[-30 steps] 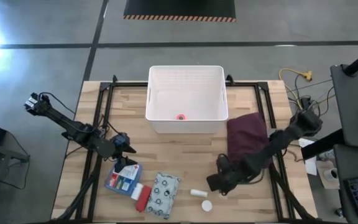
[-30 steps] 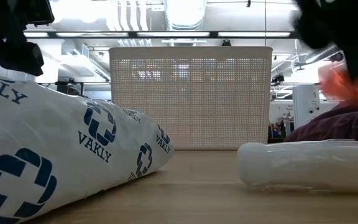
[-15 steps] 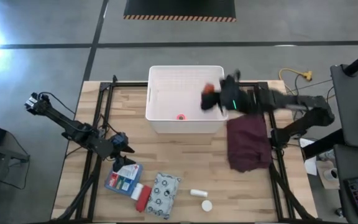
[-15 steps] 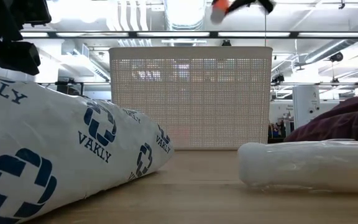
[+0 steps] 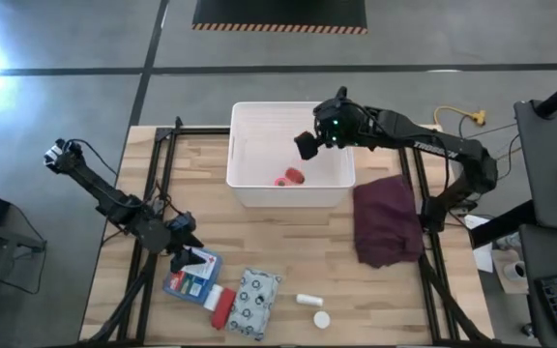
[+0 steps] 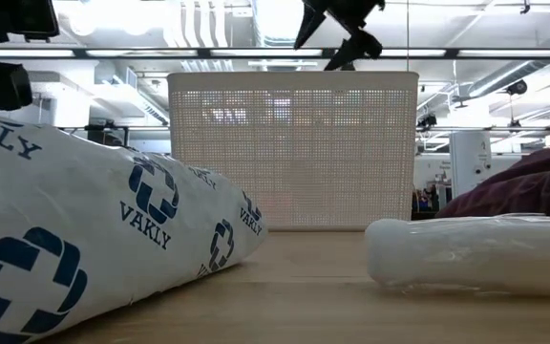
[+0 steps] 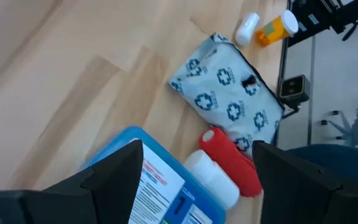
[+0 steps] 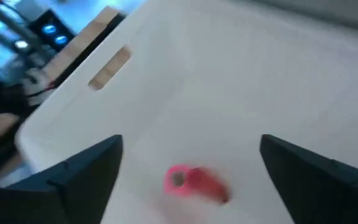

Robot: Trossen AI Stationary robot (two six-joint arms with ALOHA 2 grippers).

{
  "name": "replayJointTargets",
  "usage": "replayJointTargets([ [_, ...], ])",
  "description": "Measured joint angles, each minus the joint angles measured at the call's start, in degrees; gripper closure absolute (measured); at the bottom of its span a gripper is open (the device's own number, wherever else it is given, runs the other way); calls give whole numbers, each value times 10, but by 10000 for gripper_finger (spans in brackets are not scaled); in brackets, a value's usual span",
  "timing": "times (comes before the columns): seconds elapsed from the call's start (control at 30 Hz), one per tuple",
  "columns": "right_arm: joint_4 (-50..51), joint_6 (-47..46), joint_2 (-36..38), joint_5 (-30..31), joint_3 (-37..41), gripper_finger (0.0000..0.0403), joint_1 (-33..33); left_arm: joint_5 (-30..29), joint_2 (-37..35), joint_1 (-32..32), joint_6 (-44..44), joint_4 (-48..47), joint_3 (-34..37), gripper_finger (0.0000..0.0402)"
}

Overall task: Pick & place medical supplies in basket/bin
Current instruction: Put the first aid kit into the white bin

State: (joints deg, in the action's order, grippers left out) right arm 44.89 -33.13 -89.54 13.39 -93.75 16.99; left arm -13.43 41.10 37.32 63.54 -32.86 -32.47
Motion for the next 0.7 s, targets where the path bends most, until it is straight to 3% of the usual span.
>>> replayJointTargets([
  [0.13,21,106,12,60,-27,6,-37,1,1,8,18,-4,-1,117],
  [0.23,81,121,23,84,-49,6,-76,29,5,11,48,-54,-16,117],
  [0.53,303,-18,22,75,-54,6,-165,131,97,10,168,-290,-62,117],
  [0.7,330,-54,27,75,-34,5,-219,165,150,10,258,-304,-50,117],
])
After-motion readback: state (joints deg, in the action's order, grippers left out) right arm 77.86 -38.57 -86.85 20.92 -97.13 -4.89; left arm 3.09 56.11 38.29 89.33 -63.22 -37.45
